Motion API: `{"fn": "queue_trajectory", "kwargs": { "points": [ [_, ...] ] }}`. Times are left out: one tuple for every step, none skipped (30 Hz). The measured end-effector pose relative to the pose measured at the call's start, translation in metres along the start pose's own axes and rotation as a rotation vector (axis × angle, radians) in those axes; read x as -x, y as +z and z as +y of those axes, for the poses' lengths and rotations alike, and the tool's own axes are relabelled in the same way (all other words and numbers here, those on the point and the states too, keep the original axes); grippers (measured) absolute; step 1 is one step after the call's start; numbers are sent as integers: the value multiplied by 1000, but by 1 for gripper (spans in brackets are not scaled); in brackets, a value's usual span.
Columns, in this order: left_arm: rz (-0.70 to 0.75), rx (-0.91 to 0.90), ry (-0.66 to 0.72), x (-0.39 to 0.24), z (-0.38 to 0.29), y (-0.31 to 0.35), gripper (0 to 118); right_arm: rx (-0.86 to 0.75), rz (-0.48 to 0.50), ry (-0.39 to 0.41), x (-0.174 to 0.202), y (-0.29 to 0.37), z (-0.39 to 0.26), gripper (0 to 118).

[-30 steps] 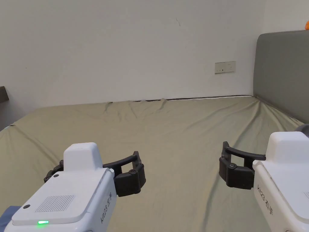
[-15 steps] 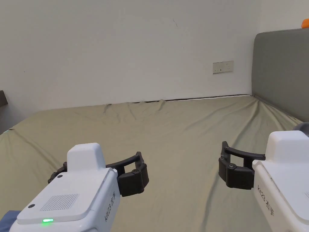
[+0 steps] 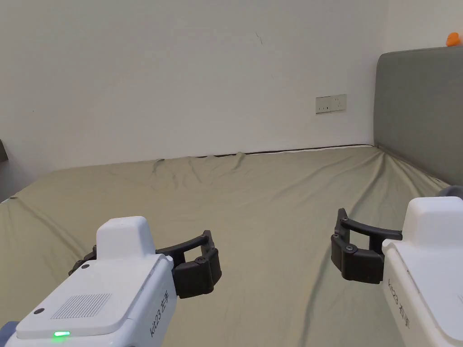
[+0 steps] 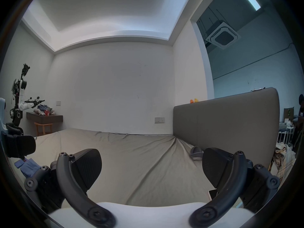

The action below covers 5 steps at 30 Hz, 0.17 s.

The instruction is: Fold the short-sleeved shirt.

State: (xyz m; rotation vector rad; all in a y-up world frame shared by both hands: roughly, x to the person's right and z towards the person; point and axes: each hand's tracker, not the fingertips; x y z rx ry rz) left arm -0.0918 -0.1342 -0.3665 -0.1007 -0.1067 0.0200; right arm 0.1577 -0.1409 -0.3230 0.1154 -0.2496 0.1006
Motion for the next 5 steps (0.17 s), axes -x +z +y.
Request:
{"fn": "queue_trajectory", "kwargs": {
  "points": [
    [2,0,0,0,0,0,117,-11,0,-1,1,1,-1,118],
    [3,-2,0,-1,0,0,117,-16,2,-2,1,3,-3,118],
    [0,-3,2,-1,1,0,117,-33,15,0,1,4,-4,118],
    [-4,-2,7,0,1,-1,117,-52,42,8,1,6,-5,118],
    [-7,0,12,0,2,-1,117,-73,68,17,1,7,-6,118]
  ]
}}
